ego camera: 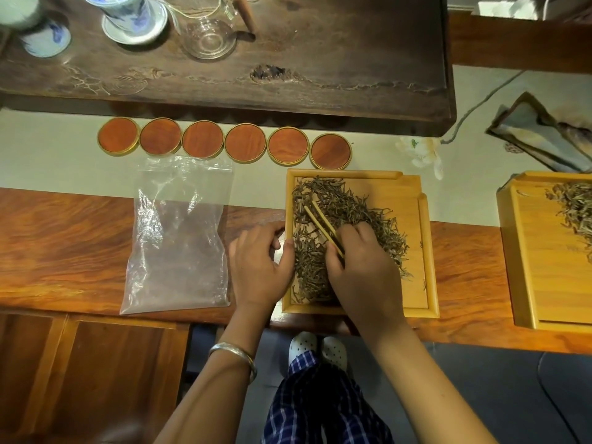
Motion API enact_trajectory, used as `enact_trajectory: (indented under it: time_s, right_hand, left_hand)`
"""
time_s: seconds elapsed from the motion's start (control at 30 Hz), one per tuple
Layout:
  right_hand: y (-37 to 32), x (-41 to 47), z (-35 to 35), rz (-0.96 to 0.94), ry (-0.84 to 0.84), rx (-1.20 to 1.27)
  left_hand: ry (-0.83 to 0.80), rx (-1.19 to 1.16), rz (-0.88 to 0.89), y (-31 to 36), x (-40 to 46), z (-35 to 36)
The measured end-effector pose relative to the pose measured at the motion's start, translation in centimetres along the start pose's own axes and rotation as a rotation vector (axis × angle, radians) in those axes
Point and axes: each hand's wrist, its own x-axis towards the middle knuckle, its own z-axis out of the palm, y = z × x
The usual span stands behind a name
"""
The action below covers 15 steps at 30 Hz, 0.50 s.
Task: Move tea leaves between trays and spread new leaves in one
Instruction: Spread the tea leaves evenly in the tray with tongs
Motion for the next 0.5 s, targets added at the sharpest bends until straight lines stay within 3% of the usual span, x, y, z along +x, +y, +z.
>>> enact_trajectory:
  time_s: [0.2,0.5]
  right_hand:
    - [0.5,-2.8,-1.6,0.078,-0.06,0.102]
    - [-0.1,-6.7,-1.3,0.032,-0.139,0.066]
  left_hand:
    - [-0.007,0.001,0.005,0.1,0.0,-0.1]
    - [0.0,-0.006,0.003,0.0,0.0,0.0]
